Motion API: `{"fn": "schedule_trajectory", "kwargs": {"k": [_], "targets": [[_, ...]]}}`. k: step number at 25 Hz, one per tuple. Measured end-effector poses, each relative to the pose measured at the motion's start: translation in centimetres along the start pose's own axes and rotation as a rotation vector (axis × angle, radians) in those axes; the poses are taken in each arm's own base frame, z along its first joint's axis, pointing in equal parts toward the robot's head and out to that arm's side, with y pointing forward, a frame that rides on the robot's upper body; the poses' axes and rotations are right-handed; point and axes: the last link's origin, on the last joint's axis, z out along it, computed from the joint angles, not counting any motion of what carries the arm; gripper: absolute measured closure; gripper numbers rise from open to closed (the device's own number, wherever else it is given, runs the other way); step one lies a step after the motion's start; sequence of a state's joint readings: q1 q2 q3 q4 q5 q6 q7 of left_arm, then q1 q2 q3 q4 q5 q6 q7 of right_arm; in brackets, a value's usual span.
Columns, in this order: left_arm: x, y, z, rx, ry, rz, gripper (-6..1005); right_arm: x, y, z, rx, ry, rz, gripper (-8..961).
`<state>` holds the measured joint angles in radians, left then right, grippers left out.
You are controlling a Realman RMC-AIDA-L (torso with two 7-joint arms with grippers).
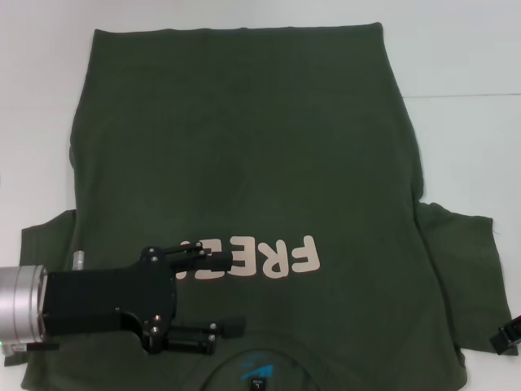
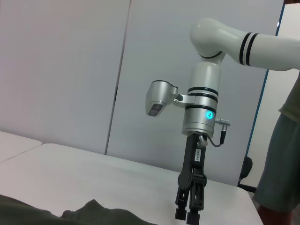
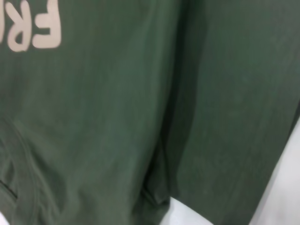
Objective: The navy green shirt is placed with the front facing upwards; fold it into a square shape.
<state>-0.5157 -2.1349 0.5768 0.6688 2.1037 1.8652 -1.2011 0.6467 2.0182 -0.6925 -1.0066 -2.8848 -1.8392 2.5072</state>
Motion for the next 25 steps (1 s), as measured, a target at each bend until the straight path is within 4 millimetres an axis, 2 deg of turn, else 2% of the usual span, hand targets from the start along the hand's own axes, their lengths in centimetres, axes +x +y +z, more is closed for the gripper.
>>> {"fn": "schedule_trajectory", "kwargs": {"k": [25], "targets": [[-0.30, 0.02, 0.10, 0.005, -0.001, -0.004, 125, -0.58, 0.76, 0.82, 0.008, 0.046, -0.027, 12]]}}
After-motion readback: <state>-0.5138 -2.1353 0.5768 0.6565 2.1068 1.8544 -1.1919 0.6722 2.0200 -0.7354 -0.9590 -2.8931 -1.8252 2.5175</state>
